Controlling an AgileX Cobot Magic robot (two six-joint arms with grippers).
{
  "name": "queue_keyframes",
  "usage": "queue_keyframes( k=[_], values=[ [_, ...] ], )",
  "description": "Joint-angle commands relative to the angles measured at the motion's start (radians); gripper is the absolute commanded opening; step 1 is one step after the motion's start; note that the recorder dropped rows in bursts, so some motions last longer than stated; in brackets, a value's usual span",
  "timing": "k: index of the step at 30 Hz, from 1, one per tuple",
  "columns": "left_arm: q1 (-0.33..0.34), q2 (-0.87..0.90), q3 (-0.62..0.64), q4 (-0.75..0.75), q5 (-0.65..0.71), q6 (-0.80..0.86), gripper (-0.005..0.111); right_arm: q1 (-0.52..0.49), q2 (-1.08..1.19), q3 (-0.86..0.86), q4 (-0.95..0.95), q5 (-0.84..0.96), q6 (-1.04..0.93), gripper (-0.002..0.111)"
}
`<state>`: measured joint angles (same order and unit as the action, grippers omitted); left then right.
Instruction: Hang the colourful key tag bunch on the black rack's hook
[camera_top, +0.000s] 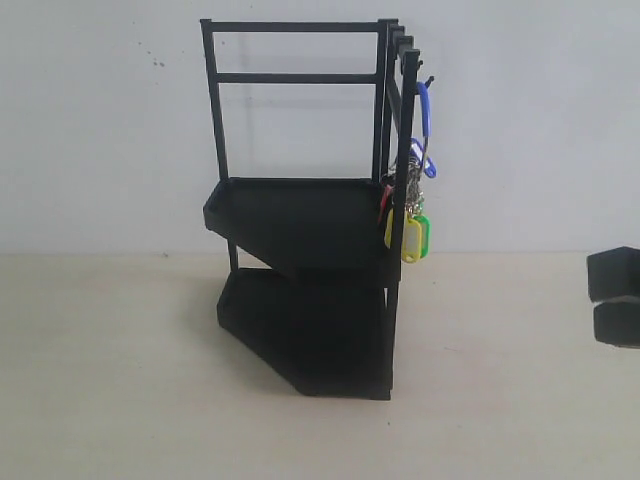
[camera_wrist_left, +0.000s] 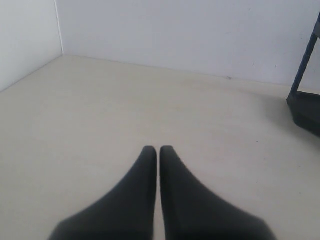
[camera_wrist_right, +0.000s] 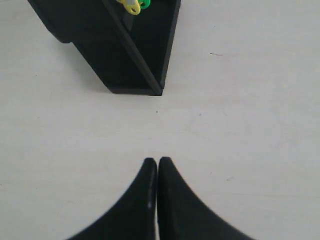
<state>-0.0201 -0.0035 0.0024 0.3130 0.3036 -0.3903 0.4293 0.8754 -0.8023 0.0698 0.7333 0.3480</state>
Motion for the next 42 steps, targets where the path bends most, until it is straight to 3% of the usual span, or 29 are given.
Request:
queue_keyframes(
  k=[1,5,9,13,16,25,29,34,42],
  values=[
    [-0.001,0.004,-0.002,0.0,-0.011,-0.01,0.004,0.0,-0.005,0.003,-0.001,-0.012,-0.001,0.0],
    [-0.001,0.004,-0.002,0.0,-0.011,-0.01,0.004,0.011,-0.005,0.03,0.01,-0.057,0.006,0.0],
    [-0.001,0.004,-0.002,0.0,-0.011,-0.01,0.004,0.016,-0.1,0.211,0.033,-0.368,-0.004,0.0],
    [-0.001,0.004,-0.002,0.0,-0.011,-0.01,0.004,-0.045,-0.246,0.453,0.098,-0.667,0.005,0.0],
    [-0.001,0.004,-0.002,0.0,-0.011,-0.01,0.004,-0.131,-0.368,0.582,0.1,-0.739,0.012,0.0],
    [-0.001,0.004,-0.002,0.0,-0.011,-0.01,0.004,-0.31,-0.729,0.75,0.1,-0.707,0.033,0.0],
    [-0.001,0.004,-0.002,0.0,-0.011,-0.01,0.004,-0.314,-0.864,0.802,0.1,-0.694,0.045,0.0],
    [-0.001,0.004,-0.002,0.0,-0.013,-0.01,0.004,-0.318,-0.875,0.802,0.1,-0.66,0.026,0.0],
    [-0.001,0.004,-0.002,0.0,-0.015,-0.01,0.004,-0.318,-0.875,0.802,0.1,-0.636,-0.179,0.0]
  ],
)
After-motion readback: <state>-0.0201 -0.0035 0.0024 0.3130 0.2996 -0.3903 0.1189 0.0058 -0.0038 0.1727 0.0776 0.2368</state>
